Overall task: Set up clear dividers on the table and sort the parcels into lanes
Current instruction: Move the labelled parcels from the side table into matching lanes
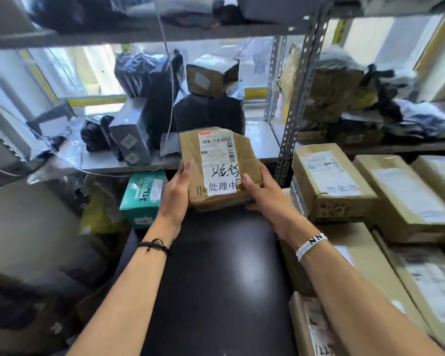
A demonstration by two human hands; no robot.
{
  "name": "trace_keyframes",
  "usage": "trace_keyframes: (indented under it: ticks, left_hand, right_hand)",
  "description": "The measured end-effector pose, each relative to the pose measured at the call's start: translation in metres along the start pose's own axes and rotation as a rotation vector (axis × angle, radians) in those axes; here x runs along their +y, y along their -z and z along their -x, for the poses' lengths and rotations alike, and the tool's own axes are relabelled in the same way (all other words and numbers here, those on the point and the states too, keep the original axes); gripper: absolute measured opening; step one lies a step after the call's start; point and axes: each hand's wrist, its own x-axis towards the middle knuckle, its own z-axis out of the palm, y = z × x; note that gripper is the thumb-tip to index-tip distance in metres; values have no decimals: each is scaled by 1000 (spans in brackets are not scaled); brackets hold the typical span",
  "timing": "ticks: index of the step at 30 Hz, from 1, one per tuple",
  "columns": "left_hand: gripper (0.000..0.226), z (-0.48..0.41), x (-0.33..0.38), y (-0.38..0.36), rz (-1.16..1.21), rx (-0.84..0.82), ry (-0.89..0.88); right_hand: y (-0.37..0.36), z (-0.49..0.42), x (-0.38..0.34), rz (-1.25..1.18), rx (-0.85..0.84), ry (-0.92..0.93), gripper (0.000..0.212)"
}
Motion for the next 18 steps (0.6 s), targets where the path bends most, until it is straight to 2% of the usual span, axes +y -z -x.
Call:
trace_keyframes:
  ticks: [3,7,9,12,15,18]
  left_hand:
    - [85,22,45,-23,-47,13,-143]
    - [79,41,94,-57,-132,31,-265]
    - [90,44,117,-74,-151,17,-307]
    - [97,40,147,-109,-213,-51,-301]
    - [85,40,161,-155,-211,-147,-285]
    - [83,41,160,-207,-198,-235,-263]
  right_hand:
    - [30,19,-50,26,-12,113,48]
    - [71,49,-106,5,11,212,41]
    - [95,63,-129,10,23,264,39]
    - [135,81,-149,68,100,330,44]
    - [178,94,-158,80,196,349,29]
    - [221,108,-160,98,287,294,41]
